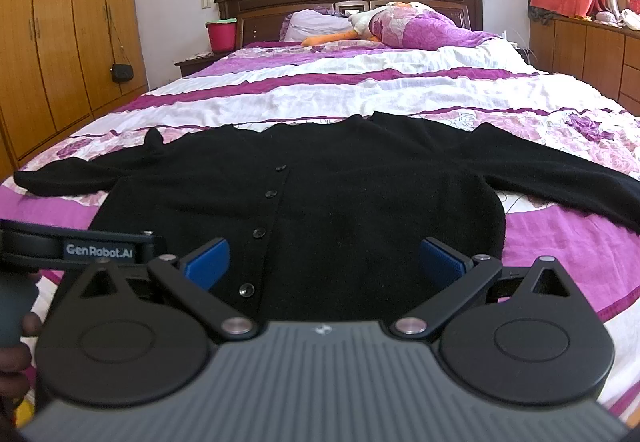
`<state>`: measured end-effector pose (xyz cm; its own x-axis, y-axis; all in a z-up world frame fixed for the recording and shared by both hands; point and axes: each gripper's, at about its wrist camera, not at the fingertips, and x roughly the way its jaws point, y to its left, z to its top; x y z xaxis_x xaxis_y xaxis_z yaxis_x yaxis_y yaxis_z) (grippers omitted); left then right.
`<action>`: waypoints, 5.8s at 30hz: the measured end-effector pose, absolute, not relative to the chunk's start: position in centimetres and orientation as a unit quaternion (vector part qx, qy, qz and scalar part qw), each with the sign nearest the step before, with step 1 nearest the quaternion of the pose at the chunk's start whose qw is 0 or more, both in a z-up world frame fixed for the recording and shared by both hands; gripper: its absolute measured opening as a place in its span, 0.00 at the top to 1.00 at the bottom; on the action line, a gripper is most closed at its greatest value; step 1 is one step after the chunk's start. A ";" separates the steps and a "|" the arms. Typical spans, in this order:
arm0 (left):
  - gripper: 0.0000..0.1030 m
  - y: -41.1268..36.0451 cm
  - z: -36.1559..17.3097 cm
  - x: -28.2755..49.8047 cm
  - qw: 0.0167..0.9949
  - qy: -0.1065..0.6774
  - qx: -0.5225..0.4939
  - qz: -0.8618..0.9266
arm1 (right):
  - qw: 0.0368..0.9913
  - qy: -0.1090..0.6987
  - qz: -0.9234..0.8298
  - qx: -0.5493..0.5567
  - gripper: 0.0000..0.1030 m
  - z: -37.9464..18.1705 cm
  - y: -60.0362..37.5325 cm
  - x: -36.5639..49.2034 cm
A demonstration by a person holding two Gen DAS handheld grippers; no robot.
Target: Fold small clothes
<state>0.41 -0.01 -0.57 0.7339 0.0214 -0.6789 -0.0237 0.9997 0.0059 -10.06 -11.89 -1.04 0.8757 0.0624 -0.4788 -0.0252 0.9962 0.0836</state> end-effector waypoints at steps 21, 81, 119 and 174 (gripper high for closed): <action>0.00 -2.1 0.0 5.8 0.924 0.380 0.030 -0.001 | 0.961 0.264 0.009 0.086 0.00 -0.5 -20.2 -6.9; 0.00 -6.6 -4.3 12.8 0.914 0.402 0.026 -0.039 | 0.920 0.218 -0.200 0.256 0.89 -3.4 -48.0 -7.8; 0.00 1.5 -1.0 8.7 0.938 0.345 0.019 -0.032 | 0.948 0.139 0.152 0.241 0.89 12.7 -25.6 3.8; 0.11 6.1 -3.6 19.9 0.939 0.342 -0.042 -0.006 | 0.917 0.329 -0.051 0.217 0.49 -2.9 -28.6 13.6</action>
<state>19.92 6.12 -3.58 0.7659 -0.0406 -0.6416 -0.0166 0.9964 -0.0829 13.61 -28.56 -2.94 0.7777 0.0494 -0.6267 0.2366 0.9006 0.3646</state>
